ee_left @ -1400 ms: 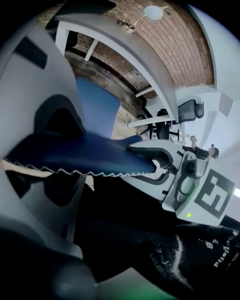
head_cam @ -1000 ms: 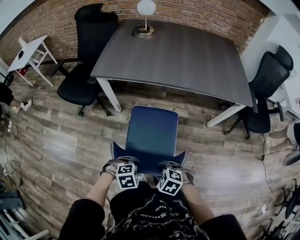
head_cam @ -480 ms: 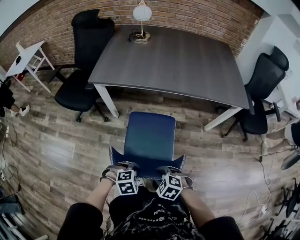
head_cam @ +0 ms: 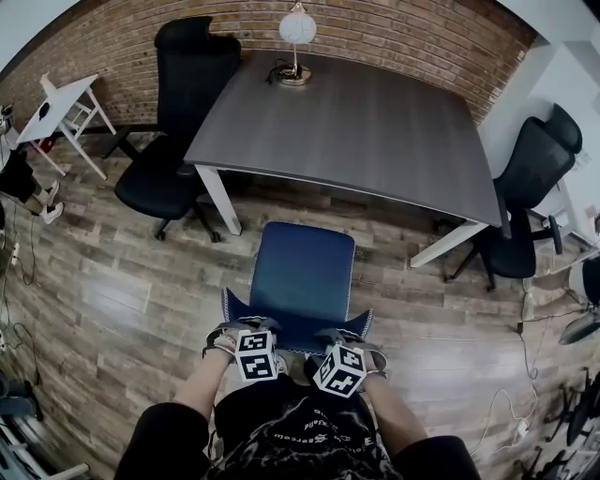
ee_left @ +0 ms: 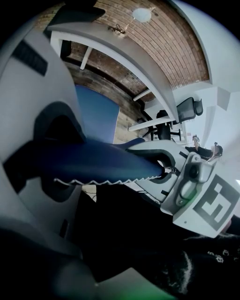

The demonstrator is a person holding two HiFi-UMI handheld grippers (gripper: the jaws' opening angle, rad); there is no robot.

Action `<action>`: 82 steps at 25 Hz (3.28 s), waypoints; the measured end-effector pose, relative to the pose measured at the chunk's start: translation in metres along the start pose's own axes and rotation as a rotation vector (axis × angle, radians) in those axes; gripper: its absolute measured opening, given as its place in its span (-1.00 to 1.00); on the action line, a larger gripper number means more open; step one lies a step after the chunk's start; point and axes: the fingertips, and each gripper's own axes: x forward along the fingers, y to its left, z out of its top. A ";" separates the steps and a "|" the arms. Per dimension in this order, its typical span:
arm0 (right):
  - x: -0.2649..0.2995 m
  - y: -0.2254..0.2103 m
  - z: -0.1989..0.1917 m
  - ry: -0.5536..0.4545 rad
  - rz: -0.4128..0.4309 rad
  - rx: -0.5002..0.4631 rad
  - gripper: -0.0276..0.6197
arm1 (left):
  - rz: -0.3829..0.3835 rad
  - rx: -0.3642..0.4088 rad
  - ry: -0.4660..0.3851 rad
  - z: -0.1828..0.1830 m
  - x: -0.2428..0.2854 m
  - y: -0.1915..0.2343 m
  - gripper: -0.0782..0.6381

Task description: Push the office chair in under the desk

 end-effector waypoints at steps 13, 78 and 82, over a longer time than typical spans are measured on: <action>0.003 -0.015 0.004 -0.006 -0.013 0.005 -0.60 | 0.014 0.006 -0.004 0.000 0.000 0.016 -0.44; 0.010 -0.107 0.009 -0.009 -0.031 -0.010 -0.60 | 0.012 0.004 0.001 0.018 0.010 0.106 -0.43; 0.010 -0.113 0.009 -0.011 -0.033 -0.013 -0.60 | 0.011 0.002 0.002 0.020 0.011 0.111 -0.43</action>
